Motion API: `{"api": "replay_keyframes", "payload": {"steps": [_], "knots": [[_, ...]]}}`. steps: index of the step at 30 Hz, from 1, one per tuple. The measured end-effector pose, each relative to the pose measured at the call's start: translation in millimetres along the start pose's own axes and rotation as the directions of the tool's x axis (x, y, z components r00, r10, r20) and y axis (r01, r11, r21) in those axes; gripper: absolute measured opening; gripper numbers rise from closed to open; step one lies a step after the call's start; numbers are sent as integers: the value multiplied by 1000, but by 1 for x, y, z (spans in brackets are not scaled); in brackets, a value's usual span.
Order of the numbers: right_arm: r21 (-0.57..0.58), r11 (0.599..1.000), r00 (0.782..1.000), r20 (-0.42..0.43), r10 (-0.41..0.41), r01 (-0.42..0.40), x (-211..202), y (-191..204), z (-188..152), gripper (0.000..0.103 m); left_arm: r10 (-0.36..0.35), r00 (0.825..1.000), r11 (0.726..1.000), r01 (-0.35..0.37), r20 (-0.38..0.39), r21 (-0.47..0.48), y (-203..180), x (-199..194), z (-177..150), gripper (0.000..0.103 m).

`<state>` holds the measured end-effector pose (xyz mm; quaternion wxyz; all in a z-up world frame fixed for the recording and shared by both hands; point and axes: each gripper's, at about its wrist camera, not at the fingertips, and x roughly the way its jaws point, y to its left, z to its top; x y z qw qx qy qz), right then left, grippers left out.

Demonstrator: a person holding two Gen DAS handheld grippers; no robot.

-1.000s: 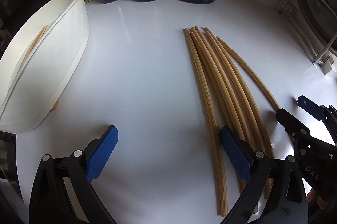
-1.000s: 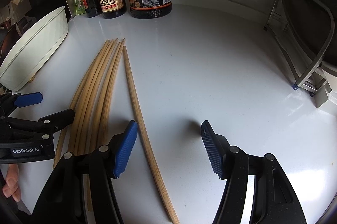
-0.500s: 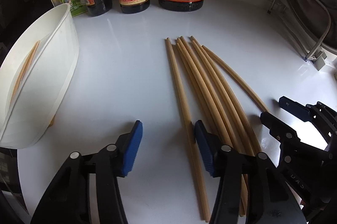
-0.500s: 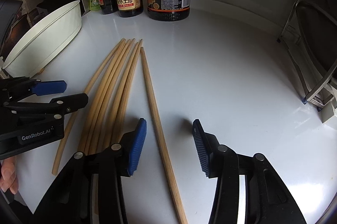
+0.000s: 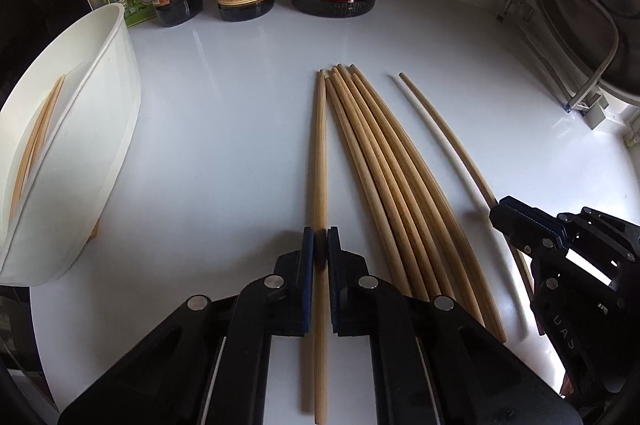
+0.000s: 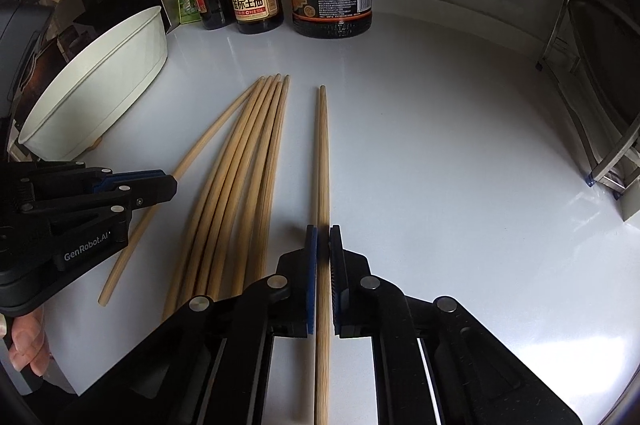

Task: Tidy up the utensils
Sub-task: 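Carry the chopstick with the right tool into the white basin and open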

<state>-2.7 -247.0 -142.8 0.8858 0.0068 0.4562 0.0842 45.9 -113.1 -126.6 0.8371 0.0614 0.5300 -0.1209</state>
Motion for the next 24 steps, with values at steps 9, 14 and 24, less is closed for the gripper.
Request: {"api": "replay_keyframes", "payload": {"steps": [9, 14, 24], "knots": [[75, 997, 999, 40, 14, -17, -31, 8, 20, 6, -38, 998, 999, 38, 57, -6, 22, -42, 17, 7], [83, 996, 997, 75, 31, -37, -51, 28, 39, 6, -43, 993, 999, 45, 108, -14, 48, -73, 27, 7], [61, 985, 979, 132, 153, -162, -53, 106, 95, 6, 4, 980, 998, 7, 199, -56, 129, -118, 41, 7]]}}
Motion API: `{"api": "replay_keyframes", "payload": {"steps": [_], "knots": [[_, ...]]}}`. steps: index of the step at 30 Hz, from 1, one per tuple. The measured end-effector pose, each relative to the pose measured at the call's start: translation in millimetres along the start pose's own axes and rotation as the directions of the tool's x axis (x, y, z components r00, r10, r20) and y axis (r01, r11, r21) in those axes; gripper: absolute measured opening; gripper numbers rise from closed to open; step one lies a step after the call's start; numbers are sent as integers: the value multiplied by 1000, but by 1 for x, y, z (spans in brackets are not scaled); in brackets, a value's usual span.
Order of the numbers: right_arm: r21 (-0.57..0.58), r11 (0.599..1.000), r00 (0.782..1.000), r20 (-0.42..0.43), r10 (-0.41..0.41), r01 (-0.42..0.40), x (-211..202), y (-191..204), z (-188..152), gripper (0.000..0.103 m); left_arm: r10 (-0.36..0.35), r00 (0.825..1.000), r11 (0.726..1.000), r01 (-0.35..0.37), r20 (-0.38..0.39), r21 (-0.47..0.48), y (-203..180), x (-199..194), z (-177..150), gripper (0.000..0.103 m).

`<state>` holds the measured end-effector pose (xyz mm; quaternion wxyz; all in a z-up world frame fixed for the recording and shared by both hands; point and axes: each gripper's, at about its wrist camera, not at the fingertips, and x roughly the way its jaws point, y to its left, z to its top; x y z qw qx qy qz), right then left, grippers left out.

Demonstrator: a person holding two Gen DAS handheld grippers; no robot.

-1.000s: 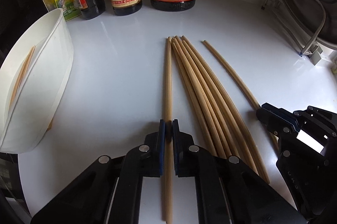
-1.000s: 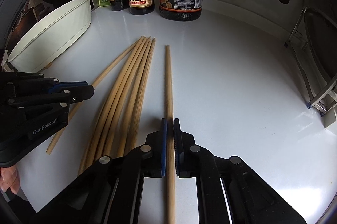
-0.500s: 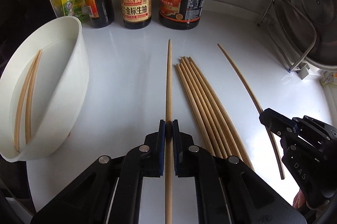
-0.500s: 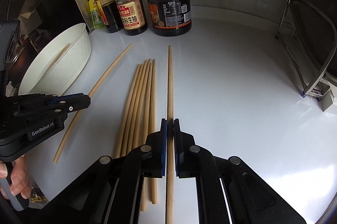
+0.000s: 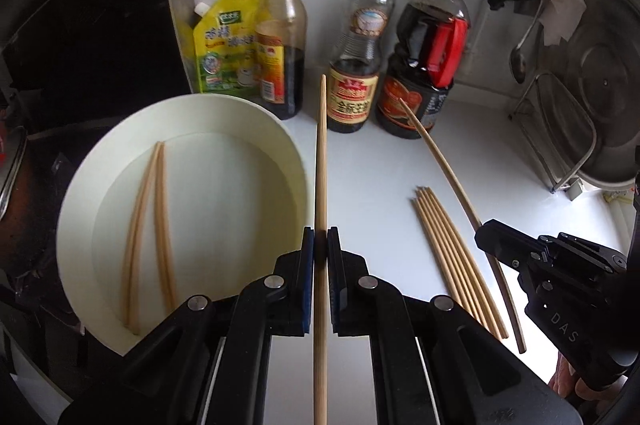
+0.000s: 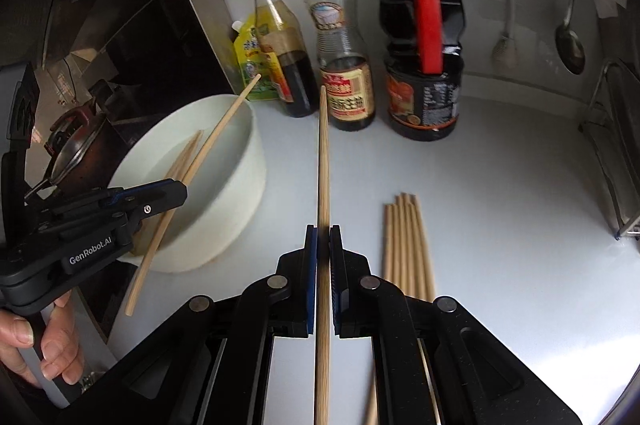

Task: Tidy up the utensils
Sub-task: 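Carry the chopstick with the right tool into the white basin and open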

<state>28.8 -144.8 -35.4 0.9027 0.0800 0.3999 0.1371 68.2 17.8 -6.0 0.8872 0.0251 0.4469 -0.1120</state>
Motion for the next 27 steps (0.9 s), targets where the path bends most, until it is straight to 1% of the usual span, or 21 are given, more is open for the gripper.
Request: {"api": "replay_keyframes", "payload": {"steps": [3, 7, 10, 14, 20, 27], "knots": [[-7, 999, 999, 12, 45, -45, 14, 27, 17, 6, 30, 999, 999, -29, 19, -23, 31, -7, 7, 7], [-31, 996, 997, 12, 80, -80, 36, 63, 34, 6, 74, 997, 996, -72, 24, -55, 72, -6, 14, 7], [-61, 994, 996, 3, 92, -92, 56, 88, 43, 6, 97, 995, 993, -95, 12, -74, 100, 0, 15, 7], [-97, 991, 995, -36, 93, -96, 83, 116, 54, 6, 118, 993, 989, -119, -23, -88, 129, 19, 14, 7], [-102, 991, 991, -103, 82, -92, 120, 139, 65, 6, 108, 991, 986, -117, -80, -115, 156, 44, 8, 7], [-86, 994, 983, -178, 51, -67, 153, 147, 65, 6, 96, 988, 986, -111, -121, -127, 170, 64, 6, 7]]}}
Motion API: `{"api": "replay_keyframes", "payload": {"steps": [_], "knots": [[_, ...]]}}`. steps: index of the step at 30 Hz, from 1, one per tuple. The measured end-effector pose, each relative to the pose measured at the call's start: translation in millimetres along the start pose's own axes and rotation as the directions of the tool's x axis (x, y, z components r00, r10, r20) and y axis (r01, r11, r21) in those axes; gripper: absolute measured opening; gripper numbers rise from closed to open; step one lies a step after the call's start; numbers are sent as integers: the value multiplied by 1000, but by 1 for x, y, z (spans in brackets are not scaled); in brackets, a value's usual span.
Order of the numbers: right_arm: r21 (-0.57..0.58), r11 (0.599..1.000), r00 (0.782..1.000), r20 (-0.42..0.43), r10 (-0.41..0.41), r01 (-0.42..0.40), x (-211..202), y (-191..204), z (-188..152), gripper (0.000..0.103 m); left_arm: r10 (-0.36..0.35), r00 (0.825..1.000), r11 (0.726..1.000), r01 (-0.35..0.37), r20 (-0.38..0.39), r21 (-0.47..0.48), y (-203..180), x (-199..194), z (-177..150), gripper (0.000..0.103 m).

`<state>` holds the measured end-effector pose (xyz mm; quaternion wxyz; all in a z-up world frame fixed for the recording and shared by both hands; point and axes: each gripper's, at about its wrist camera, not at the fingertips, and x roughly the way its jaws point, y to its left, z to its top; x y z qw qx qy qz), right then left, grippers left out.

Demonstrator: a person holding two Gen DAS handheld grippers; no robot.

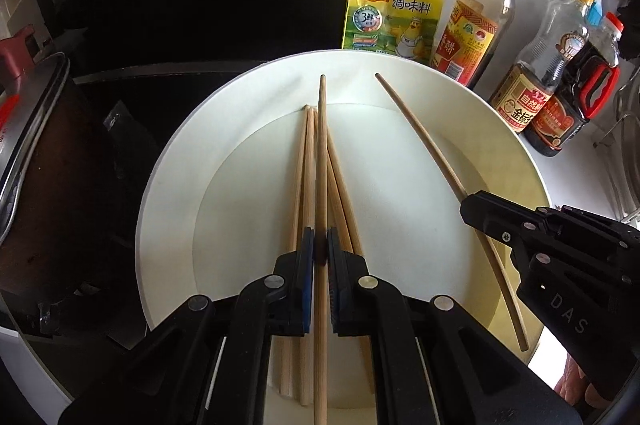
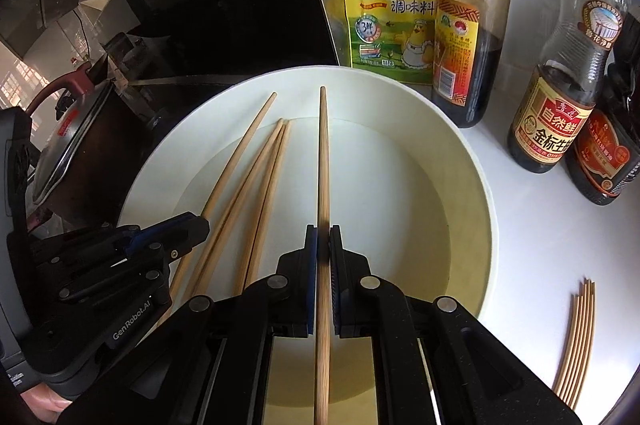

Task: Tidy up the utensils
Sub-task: 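Carry the chopstick with the right tool into the white basin and open, then withdraw the right tool from the basin back toward the chopstick bundle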

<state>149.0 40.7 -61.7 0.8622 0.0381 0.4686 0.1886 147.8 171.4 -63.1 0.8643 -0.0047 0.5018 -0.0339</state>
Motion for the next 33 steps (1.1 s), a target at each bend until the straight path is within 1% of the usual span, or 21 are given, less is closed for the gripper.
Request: {"api": "replay_keyframes", "payload": {"steps": [5, 11, 13, 14, 15, 16, 18, 20, 21, 26, 33], "knots": [[17, 1000, 999, -36, -1, 2, 11, -2, -2, 6, -2, 1000, 1000, 2, -24, -10, 6, 9, -2, 7], [10, 1000, 999, -51, 0, 1, 13, 0, -2, 6, -12, 999, 1000, 11, -39, -24, 10, 12, -3, 8], [13, 1000, 999, -48, 12, -11, 12, 0, -3, 8, -7, 999, 1000, 6, -34, -30, 11, 11, -3, 13], [11, 1000, 999, -42, 7, -6, 10, 1, -3, 12, -6, 1000, 999, 5, -31, -33, 11, 10, -2, 22], [6, 1000, 999, -36, 0, 0, 9, 1, -3, 12, -3, 1000, 999, 3, -24, -36, 12, 8, -2, 30], [3, 1000, 999, -32, -4, 4, 8, 1, -3, 13, 2, 1000, 999, -3, -17, -38, 13, 6, -2, 34], [5, 1000, 1000, -27, -8, 8, 5, 0, -3, 16, 11, 1000, 999, -11, -5, -41, 15, 1, -2, 47], [8, 1000, 1000, -19, -10, 10, 2, 0, -3, 17, 22, 1000, 999, -21, 4, -47, 17, -3, -2, 54], [9, 1000, 1000, -17, -10, 11, 0, 0, -3, 18, 26, 1000, 998, -26, 7, -50, 18, -4, -2, 56], [11, 1000, 1000, -5, -11, 11, -7, 1, -6, 24, 39, 999, 997, -38, 11, -62, 23, -11, -5, 58], [15, 1000, 1000, 20, -5, 5, -22, 2, -15, 26, 52, 998, 996, -50, 31, -73, 22, -27, -14, 60]]}}
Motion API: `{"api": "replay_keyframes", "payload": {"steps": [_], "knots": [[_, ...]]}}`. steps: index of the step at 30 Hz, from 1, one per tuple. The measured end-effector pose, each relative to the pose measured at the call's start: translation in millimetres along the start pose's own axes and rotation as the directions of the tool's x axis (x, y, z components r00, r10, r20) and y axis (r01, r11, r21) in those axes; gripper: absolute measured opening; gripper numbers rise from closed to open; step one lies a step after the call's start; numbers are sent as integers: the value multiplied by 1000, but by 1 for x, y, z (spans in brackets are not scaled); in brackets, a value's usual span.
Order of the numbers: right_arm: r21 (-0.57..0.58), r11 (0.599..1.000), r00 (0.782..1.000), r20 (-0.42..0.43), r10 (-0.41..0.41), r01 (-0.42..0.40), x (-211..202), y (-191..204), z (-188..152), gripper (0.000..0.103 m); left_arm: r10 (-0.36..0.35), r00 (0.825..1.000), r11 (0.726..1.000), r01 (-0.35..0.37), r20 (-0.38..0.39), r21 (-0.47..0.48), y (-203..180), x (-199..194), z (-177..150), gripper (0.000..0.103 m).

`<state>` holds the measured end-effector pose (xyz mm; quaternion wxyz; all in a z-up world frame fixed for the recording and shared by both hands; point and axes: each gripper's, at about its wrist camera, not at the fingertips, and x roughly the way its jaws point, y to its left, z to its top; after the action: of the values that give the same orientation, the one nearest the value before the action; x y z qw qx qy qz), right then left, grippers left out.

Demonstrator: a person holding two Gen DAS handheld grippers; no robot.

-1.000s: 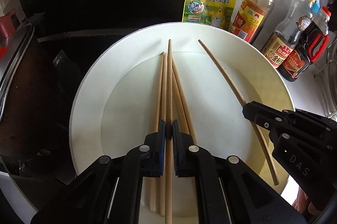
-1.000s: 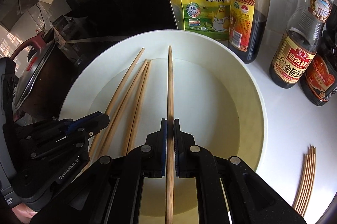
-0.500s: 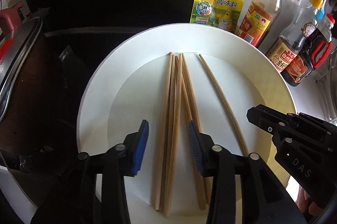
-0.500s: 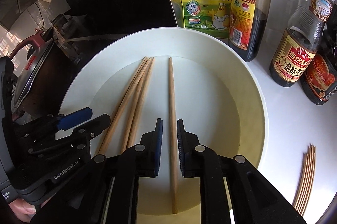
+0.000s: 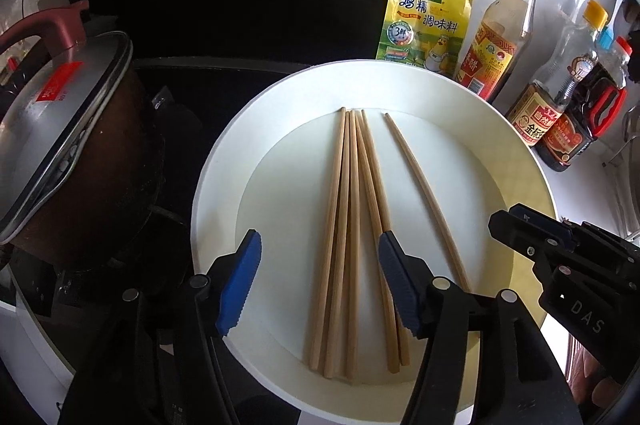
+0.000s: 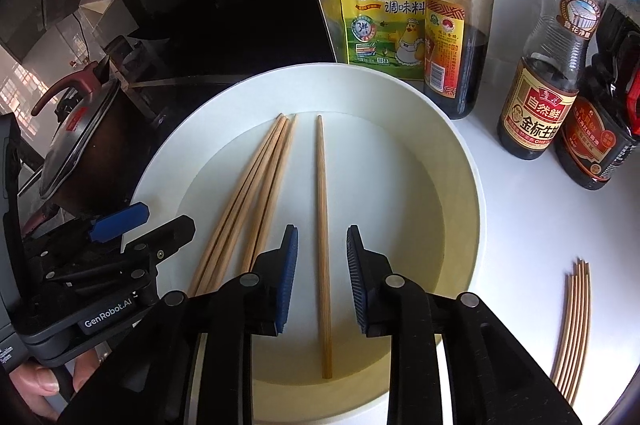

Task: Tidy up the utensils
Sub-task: 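Withdraw the right tool from the basin back toward the chopstick bundle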

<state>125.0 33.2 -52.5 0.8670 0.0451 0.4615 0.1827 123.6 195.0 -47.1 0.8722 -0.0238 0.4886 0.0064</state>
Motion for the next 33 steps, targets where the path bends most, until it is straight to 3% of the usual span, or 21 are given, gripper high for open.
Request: {"api": "replay_keyframes", "payload": {"steps": [6, 18, 33], "knots": [[-4, 1000, 1000, 21, 12, -12, -17, 2, -10, 28, 4, 1000, 1000, -3, 25, -3, -5, -20, -9, 71], [12, 1000, 1000, 22, 1, -1, -50, -9, -45, 38, 16, 999, 1000, -15, 42, -25, -22, -49, -33, 80], [45, 993, 993, 46, -113, 111, -107, -66, -101, 52, -56, 998, 997, 54, 42, 47, -81, -70, -64, 86]]}}
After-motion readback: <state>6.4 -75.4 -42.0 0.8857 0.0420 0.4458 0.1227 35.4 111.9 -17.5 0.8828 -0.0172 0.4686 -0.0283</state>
